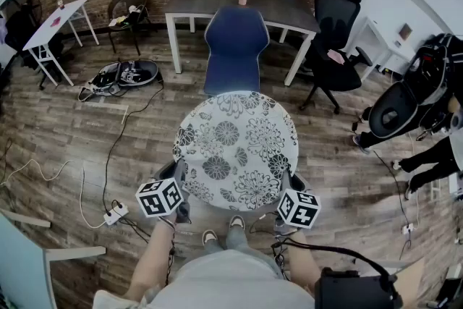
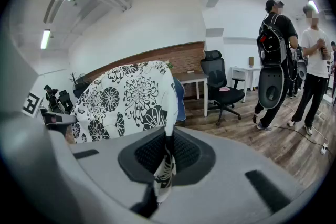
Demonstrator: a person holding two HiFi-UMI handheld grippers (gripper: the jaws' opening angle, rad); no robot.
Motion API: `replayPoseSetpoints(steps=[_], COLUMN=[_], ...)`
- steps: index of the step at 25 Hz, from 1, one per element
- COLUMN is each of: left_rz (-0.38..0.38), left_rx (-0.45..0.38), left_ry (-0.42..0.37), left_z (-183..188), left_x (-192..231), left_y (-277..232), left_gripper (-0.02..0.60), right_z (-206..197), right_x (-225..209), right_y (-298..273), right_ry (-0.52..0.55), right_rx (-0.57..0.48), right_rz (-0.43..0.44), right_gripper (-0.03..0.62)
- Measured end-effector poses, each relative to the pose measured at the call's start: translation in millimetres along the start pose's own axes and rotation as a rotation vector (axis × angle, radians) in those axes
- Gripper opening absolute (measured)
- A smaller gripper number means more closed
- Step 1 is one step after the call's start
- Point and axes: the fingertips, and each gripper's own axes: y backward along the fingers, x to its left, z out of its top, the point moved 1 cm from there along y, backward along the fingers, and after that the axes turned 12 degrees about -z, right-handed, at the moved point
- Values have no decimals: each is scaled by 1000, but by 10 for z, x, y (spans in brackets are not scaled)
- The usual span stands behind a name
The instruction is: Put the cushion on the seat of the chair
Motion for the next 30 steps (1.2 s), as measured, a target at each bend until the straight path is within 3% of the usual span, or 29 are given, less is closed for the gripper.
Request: replayPoseSetpoints(steps=[19, 30], left_rz=[-61, -68], left_rx=[44, 39], left_ry=[38, 36], left_z=[-162, 38], left_x=[66, 228], left_y=[5, -366], left_gripper=[14, 14], right_z=[-114, 41], right_x=[109, 171], right_y=[138, -307], right_ry=[-44, -73], right_rx=[14, 21], right_rz=[-7, 0], right_gripper=[14, 14])
